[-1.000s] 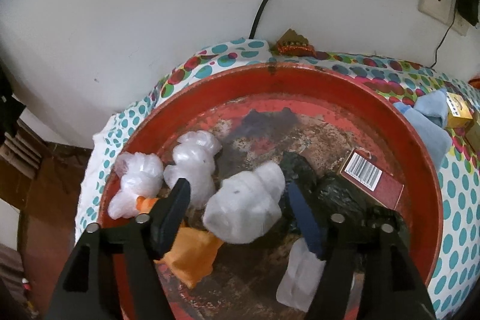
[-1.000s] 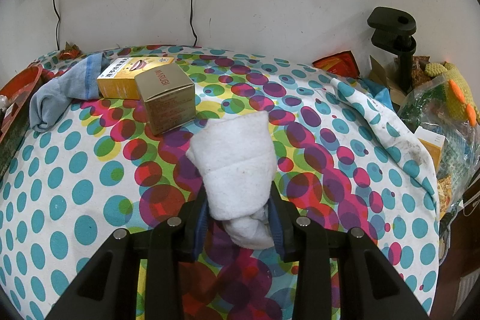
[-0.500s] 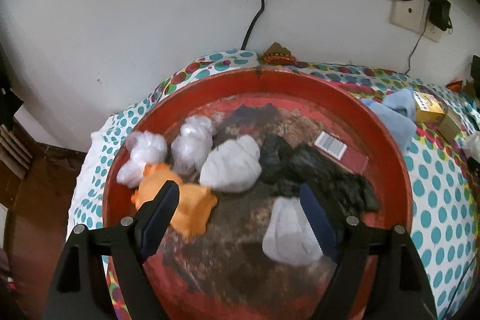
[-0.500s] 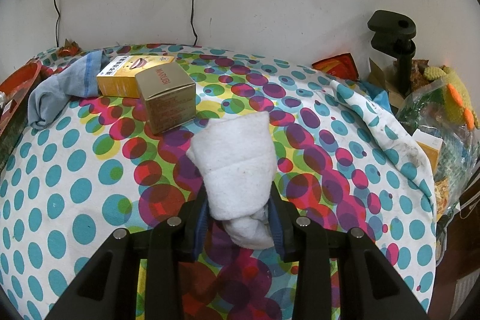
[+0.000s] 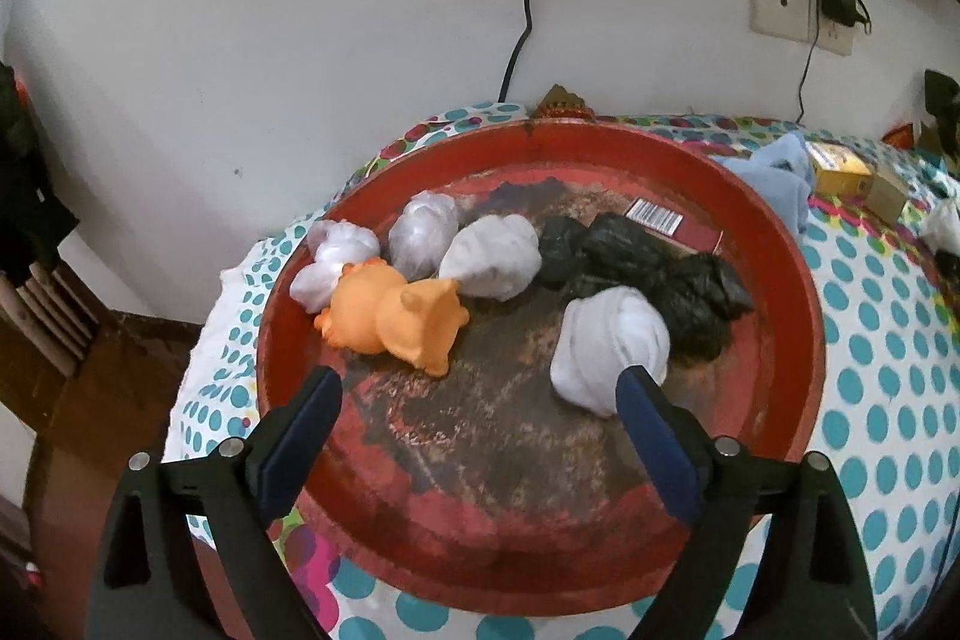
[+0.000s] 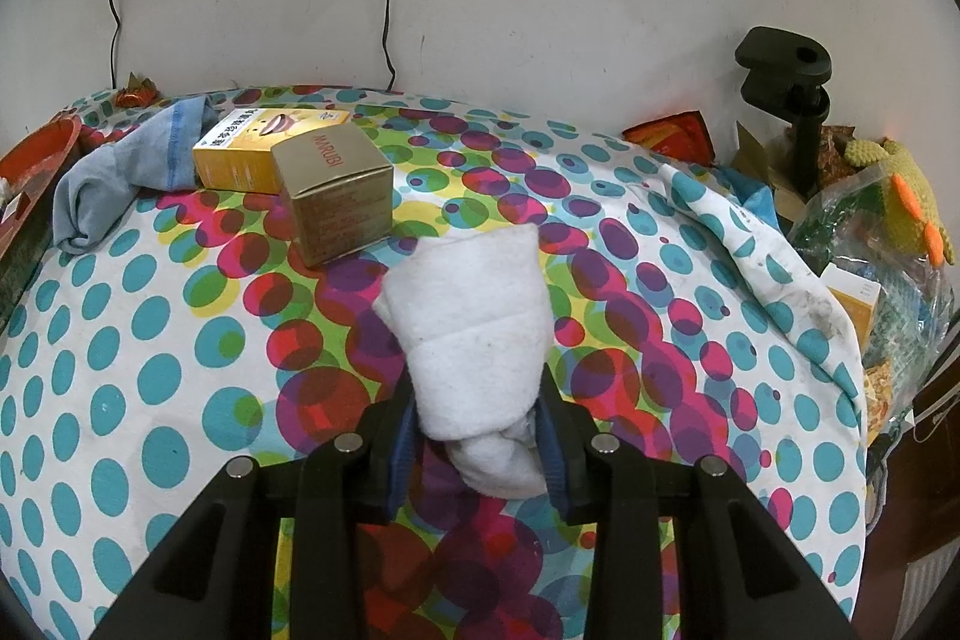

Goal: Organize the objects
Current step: 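Carry the held white sock toward the red tray with the right gripper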

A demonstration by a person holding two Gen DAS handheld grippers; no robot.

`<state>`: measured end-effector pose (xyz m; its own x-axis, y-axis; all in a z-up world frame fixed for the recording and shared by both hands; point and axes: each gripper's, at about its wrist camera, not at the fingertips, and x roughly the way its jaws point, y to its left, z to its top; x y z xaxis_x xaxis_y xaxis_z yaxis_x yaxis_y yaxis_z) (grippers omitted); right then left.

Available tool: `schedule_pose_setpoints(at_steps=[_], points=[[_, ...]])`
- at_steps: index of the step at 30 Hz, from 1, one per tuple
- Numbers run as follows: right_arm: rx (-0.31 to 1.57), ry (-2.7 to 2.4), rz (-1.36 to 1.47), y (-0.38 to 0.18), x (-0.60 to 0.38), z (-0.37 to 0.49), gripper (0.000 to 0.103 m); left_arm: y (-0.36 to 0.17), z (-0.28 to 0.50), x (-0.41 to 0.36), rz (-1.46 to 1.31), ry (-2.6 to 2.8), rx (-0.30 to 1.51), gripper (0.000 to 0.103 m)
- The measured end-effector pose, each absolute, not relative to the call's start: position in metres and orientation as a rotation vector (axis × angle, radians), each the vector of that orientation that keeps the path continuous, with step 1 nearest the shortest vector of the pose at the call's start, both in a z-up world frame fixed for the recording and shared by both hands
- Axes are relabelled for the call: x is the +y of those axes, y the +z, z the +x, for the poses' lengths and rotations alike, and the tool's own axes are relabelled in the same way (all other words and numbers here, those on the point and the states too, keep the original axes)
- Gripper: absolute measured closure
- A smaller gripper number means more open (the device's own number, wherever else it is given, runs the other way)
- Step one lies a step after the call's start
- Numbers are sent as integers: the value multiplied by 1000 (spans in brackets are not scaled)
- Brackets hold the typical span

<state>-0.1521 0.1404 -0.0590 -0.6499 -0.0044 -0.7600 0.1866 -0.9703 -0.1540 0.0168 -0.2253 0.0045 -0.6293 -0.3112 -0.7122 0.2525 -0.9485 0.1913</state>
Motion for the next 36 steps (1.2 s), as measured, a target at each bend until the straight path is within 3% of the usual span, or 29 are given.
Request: schedule_pose_setpoints(at_steps=[17, 36], points=[[458, -2781, 1248, -62, 143, -149, 70, 2, 22, -236, 1139, -2634, -8, 11], [288, -2771, 1273, -35, 129, -138, 72, -3, 21, -240, 1163, -2656, 32, 11]])
